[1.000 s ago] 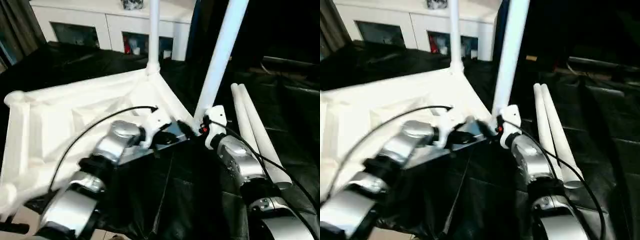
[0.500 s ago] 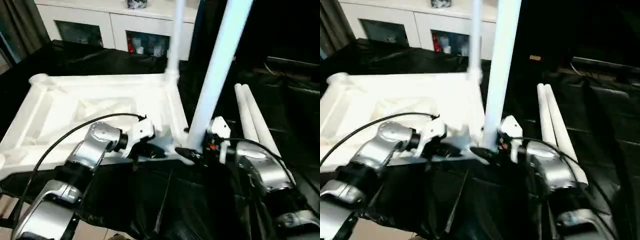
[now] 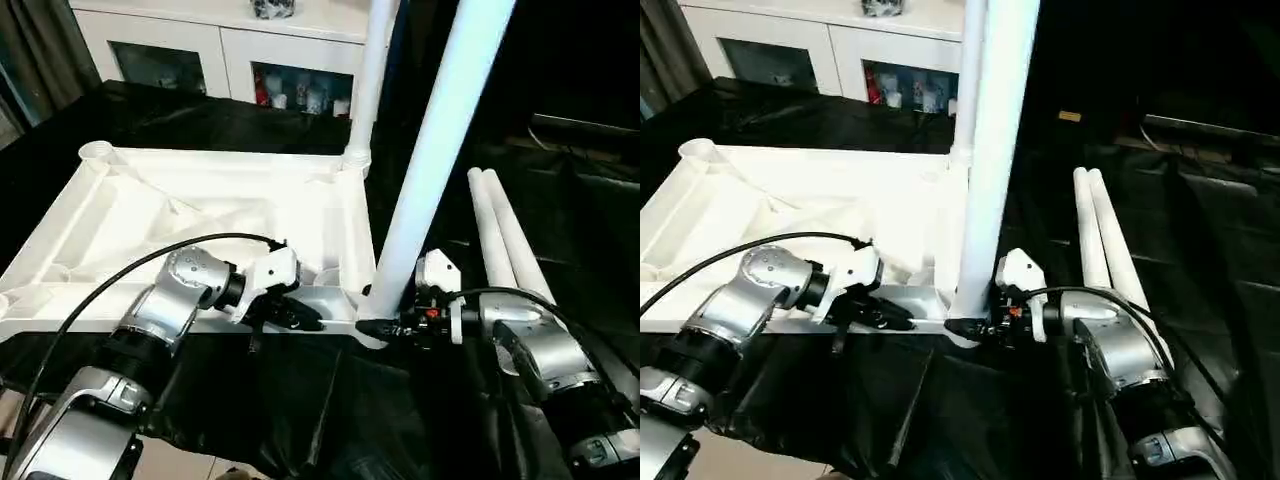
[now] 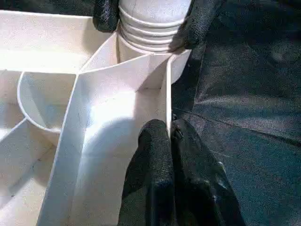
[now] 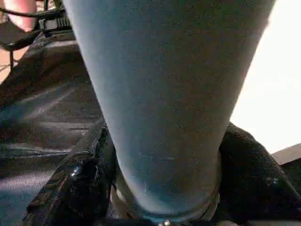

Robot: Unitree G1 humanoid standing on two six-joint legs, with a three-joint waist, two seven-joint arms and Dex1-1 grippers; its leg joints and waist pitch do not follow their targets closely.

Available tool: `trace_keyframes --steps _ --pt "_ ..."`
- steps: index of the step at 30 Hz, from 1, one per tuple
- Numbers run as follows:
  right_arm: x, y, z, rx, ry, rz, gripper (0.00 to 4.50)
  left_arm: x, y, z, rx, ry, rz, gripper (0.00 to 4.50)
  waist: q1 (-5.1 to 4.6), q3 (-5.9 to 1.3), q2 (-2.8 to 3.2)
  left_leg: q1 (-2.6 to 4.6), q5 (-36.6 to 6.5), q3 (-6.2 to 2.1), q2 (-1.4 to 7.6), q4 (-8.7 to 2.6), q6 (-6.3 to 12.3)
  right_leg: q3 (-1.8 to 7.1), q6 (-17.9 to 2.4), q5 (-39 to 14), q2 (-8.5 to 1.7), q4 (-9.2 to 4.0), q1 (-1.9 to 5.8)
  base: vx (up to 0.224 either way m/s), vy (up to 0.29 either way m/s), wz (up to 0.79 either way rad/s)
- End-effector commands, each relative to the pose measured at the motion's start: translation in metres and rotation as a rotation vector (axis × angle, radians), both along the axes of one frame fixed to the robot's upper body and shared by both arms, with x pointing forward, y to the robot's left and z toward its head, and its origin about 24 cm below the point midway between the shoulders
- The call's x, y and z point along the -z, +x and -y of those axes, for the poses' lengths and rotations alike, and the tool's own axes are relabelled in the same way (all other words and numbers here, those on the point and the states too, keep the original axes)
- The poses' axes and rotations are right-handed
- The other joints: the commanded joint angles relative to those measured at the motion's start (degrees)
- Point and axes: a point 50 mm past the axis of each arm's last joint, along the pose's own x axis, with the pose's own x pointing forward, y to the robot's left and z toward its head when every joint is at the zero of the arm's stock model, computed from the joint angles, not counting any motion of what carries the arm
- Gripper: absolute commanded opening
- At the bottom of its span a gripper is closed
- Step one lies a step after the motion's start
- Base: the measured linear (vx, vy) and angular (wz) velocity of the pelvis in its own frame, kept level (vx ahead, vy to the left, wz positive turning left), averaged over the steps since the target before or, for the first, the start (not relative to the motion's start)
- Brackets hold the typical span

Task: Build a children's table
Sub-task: Rotate leg to tighten

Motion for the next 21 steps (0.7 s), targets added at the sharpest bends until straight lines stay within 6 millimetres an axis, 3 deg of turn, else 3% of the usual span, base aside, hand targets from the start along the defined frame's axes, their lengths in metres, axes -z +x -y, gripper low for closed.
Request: trace_keyframes --steps 1,4,5,6,7,9,10,11,13,16,18,21 --pt "0.007 0.002 -0.006 0.111 0.039 -0.027 2.69 0.011 -0.001 0.012 -0.044 0.019 -0.028 0.00 0.17 -3.49 -0.28 0.40 -8.03 0.04 1.53 -3.40 4.33 2.67 -14.34 -6.67 -4.27 -3.58 3.27 0.000 0.000 0.00" --pt "0.009 0.005 -0.008 0.173 0.043 -0.018 2.69 0.012 0.003 0.018 -0.086 0.014 -0.018 0.00 -0.15 -3.17 -0.38 0.74 -11.73 -0.12 1.39 -3.58 2.36 2.68 -12.12 -15.55 -4.38 -4.58 2.94 0.000 0.000 0.00" --pt "0.014 0.010 -0.013 0.288 0.031 0.009 2.68 0.014 0.008 0.034 -0.145 0.009 -0.004 0.00 -0.35 -2.97 -0.34 0.83 -12.64 -0.02 1.28 -3.55 1.79 2.79 -11.38 -17.87 -4.32 -4.92 2.70 0.000 0.000 0.00" --pt "0.020 0.018 -0.021 0.437 0.015 0.032 2.68 0.017 0.011 0.054 -0.203 0.011 0.009 0.00 -0.54 -2.86 0.15 0.96 -13.60 -0.12 1.23 -3.69 0.71 2.76 -10.63 -19.85 -4.26 -5.06 2.54 0.000 0.000 0.00" --pt "0.020 0.018 -0.021 0.437 0.015 0.032 2.68 0.017 0.011 0.054 -0.203 0.011 0.009 0.00 -0.74 -2.74 -0.09 1.05 -14.45 -0.09 1.13 -3.70 0.21 2.69 -10.04 -21.67 -4.22 -5.37 2.39 0.000 0.000 0.00" --pt "0.021 0.020 -0.023 0.472 0.012 0.034 2.68 0.018 0.011 0.059 -0.215 0.012 0.011 0.00 -0.85 -2.55 -0.41 1.50 -17.69 -0.45 0.78 -3.67 -0.06 2.29 -7.84 -29.19 -4.35 -6.09 2.41 0.000 0.000 0.00" --pt "0.024 0.025 -0.028 0.549 0.007 0.034 2.67 0.020 0.011 0.069 -0.235 0.010 0.010 0.00 -0.75 -2.51 -0.28 1.59 -18.17 -0.50 0.79 -3.68 0.51 2.37 -6.74 -31.36 -4.53 -6.61 2.20 0.000 0.000 0.00" --pt "0.025 0.027 -0.030 0.579 0.006 0.033 2.67 0.021 0.011 0.073 -0.243 0.009 0.009 0.00 -0.99 -2.49 0.14 1.71 -18.82 -0.56 0.84 -3.74 0.28 2.34 -6.54 -31.63 -4.41 -6.72 1.92 0.000 0.000 0.00" --pt "0.028 0.034 -0.042 0.695 0.005 0.026 2.67 0.023 0.010 0.089 -0.281 0.002 -0.002 0.00 -1.10 -2.69 0.19 1.57 -18.53 -0.72 0.83 -3.90 0.15 2.21 -6.50 -30.32 -4.34 -6.64 2.11 0.000 0.000 0.00" --pt "0.026 0.039 -0.051 0.732 -0.012 0.054 2.67 0.025 0.008 0.097 -0.279 0.008 0.007 0.00 -1.16 -2.67 0.23 1.67 -19.57 -0.82 0.84 -3.97 0.26 2.07 -6.67 -29.94 -4.36 -6.73 2.01 0.000 0.000 0.00" --pt "0.022 0.040 -0.057 0.721 0.012 0.074 2.67 0.024 0.008 0.097 -0.268 0.015 0.016 0.00 -1.42 -2.79 0.21 1.23 -19.83 -1.00 0.88 -4.26 0.41 2.00 -6.79 -28.42 -4.34 -6.60 2.35 0.000 0.000 0.00" --pt "0.019 0.041 -0.058 0.709 0.050 0.076 3.34 0.024 0.010 0.094 -0.259 0.026 0.029 0.00 -1.46 -2.82 0.13 1.36 -19.90 -0.82 0.97 -4.29 1.00 2.28 -7.85 -25.38 -4.28 -6.40 2.24 0.000 0.000 0.00"
